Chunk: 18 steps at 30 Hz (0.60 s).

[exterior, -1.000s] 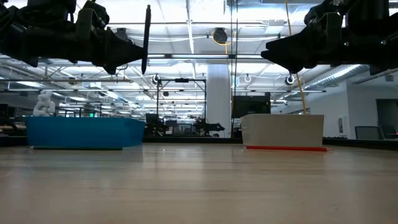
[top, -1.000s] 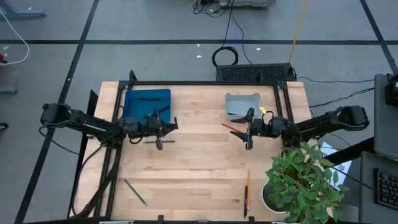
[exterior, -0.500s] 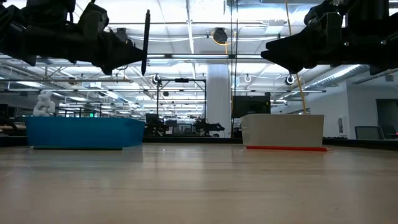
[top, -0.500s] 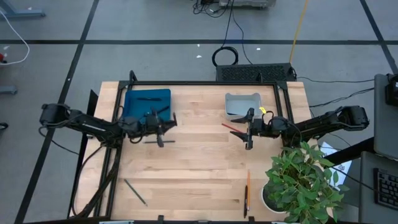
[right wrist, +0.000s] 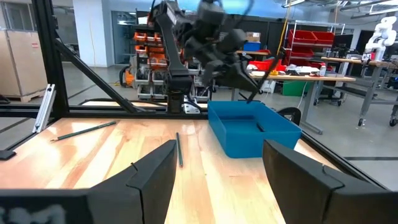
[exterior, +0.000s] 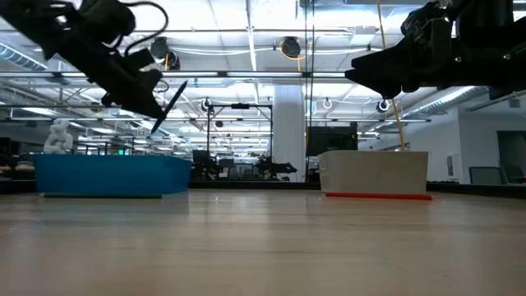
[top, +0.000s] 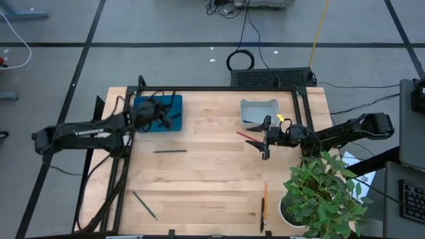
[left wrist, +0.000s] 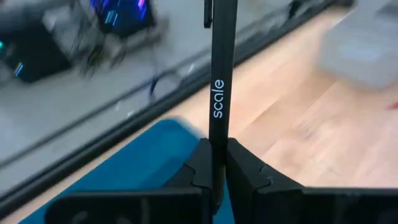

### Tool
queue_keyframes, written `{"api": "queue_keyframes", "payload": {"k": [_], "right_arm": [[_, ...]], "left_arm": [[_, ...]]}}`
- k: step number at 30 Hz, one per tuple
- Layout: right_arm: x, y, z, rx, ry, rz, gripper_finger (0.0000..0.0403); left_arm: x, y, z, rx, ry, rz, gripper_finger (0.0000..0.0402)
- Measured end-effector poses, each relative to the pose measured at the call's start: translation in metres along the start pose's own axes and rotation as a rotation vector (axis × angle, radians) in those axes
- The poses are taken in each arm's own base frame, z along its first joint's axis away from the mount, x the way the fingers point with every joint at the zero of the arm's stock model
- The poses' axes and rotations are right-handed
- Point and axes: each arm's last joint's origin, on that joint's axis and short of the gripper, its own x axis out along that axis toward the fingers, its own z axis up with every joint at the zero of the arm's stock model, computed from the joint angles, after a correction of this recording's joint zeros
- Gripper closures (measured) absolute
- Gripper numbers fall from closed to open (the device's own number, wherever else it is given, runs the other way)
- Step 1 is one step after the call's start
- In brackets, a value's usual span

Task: Sort pens & pencils
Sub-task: Put the black pen into the blue bin

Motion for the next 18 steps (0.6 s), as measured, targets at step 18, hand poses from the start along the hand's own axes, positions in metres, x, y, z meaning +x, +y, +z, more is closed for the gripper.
{"api": "queue_keyframes", "payload": {"k": [18], "right_arm": [[0.000, 0.000, 0.000, 0.000, 0.000, 0.000, 0.0177]], "left_arm": [[0.061, 0.038, -0.011, -0.014, 0.783, 0.199, 0.0380]]}}
